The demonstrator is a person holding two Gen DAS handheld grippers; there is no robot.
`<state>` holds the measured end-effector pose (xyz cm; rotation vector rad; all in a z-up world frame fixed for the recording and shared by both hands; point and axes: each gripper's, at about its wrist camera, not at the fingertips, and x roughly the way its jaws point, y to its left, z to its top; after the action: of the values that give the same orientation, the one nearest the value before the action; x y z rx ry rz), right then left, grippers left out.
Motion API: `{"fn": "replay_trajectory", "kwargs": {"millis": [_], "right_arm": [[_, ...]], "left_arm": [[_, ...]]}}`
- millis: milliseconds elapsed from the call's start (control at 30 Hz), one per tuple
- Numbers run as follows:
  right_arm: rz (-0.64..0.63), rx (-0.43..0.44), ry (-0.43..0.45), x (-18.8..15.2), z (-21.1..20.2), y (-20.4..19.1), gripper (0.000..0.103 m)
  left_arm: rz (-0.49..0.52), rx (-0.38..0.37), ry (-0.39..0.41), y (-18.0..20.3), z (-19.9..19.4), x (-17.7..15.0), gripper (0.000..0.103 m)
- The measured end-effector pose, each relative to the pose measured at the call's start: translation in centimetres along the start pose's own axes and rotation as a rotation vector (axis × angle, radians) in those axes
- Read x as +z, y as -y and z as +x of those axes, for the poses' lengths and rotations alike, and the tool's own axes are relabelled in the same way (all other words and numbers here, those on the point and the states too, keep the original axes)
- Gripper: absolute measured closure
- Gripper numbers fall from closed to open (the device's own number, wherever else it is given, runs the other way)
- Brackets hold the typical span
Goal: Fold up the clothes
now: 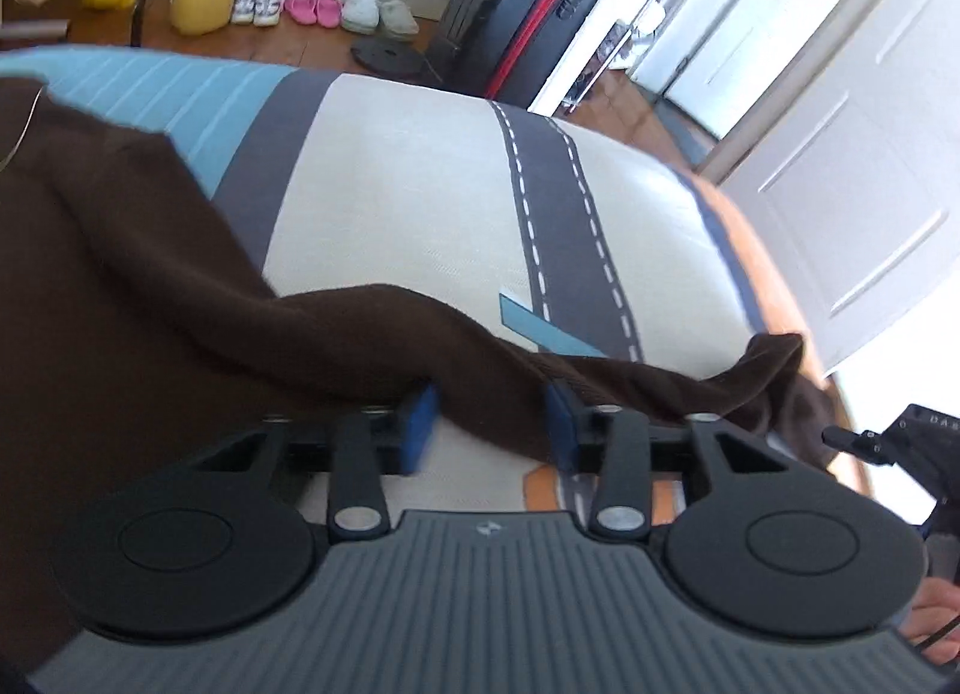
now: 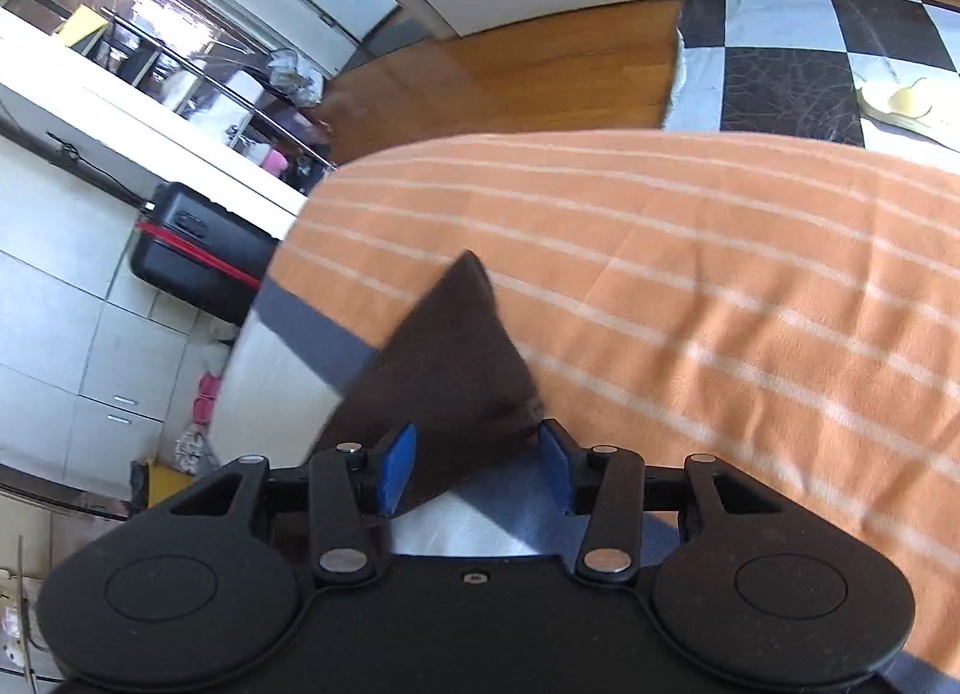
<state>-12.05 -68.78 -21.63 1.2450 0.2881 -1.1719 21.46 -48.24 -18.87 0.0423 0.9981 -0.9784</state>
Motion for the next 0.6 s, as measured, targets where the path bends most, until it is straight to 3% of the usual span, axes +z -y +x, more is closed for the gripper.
{"fn": "replay_trajectory", "kwargs": {"millis": [33, 67, 200, 367, 467, 500, 533, 567, 600], "right_arm": [[-0.081, -0.003, 0.002, 0.0, 0.1, -0.6, 0.091], [-0.179, -0.005, 0.001, 0.0, 0.1, -1.5, 0.095], [-0.283, 0.01, 0.103, 0.9, -2.3, -1.8, 0.096], [-0.279, 0.073, 0.267, 2.0, -8.9, -1.2, 0.096], [-0.225, 0.135, 0.314, 2.3, -11.7, -1.0, 0.094], [-0.195, 0.158, 0.328, 2.5, -12.0, -0.8, 0.089], [-0.159, 0.183, 0.342, 2.7, -11.9, -0.6, 0.075], [-0.134, 0.18, 0.334, 2.9, -11.1, -0.5, 0.06], [-0.116, 0.163, 0.315, 3.0, -10.0, -0.3, 0.035]], "left_arm": [[0.014, 0.004, 0.016, 0.2, -0.1, -0.2, 0.098], [0.022, 0.005, 0.035, 0.4, -0.4, -0.5, 0.098], [0.013, 0.002, 0.124, 0.0, -2.9, -1.2, 0.098], [-0.011, -0.04, 0.196, -0.5, -6.7, -0.8, 0.098], [-0.038, -0.08, 0.22, -1.2, -8.4, 0.0, 0.099], [-0.053, -0.095, 0.215, -1.5, -8.3, 0.4, 0.098], [-0.07, -0.098, 0.206, -1.7, -7.9, 1.0, 0.098], [-0.08, -0.082, 0.197, -1.8, -7.0, 1.4, 0.098], [-0.082, -0.06, 0.19, -1.7, -5.8, 1.8, 0.098]]}}
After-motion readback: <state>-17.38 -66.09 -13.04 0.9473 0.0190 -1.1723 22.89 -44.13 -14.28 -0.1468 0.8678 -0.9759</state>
